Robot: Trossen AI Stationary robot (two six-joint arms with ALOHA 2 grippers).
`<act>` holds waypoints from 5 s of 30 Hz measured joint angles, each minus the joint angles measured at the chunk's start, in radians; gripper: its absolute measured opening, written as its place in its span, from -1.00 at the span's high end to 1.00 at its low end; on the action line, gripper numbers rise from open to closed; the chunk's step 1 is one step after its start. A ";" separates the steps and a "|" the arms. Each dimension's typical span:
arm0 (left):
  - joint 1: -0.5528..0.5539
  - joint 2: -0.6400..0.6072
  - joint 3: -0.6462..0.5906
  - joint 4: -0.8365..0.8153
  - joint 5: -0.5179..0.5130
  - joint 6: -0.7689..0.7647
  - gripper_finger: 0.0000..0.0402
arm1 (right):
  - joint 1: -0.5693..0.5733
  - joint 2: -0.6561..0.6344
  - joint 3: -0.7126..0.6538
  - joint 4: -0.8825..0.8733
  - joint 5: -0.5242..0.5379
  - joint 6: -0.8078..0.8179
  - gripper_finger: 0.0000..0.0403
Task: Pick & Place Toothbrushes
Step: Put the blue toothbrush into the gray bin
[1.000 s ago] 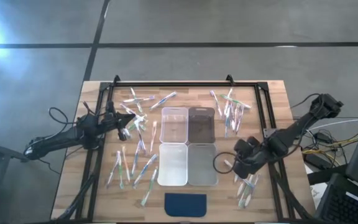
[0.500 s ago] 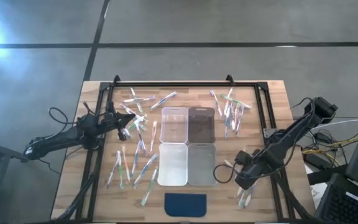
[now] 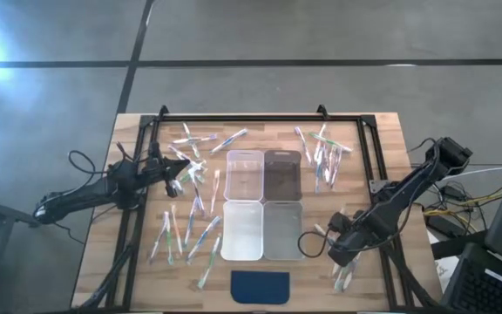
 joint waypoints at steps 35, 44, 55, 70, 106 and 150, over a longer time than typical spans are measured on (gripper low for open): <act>0.000 0.000 0.000 0.000 0.000 0.000 0.91 | 0.000 0.164 -0.033 0.145 -0.060 -0.067 0.13; 0.001 0.000 0.000 0.000 0.000 0.000 0.92 | 0.000 0.175 -0.033 0.145 -0.057 -0.072 0.46; 0.001 0.000 0.000 0.000 0.000 0.000 0.92 | 0.000 0.163 -0.033 0.144 -0.056 -0.069 0.83; 0.000 0.000 0.000 0.000 0.000 0.000 0.91 | 0.000 0.147 0.008 0.057 -0.057 -0.071 0.83; 0.001 0.000 0.000 0.000 0.000 0.000 0.91 | -0.219 0.135 0.579 -0.307 0.314 -0.184 0.82; 0.000 0.000 0.000 0.000 0.000 0.000 0.91 | -0.347 0.345 0.621 -0.088 0.273 -0.161 0.82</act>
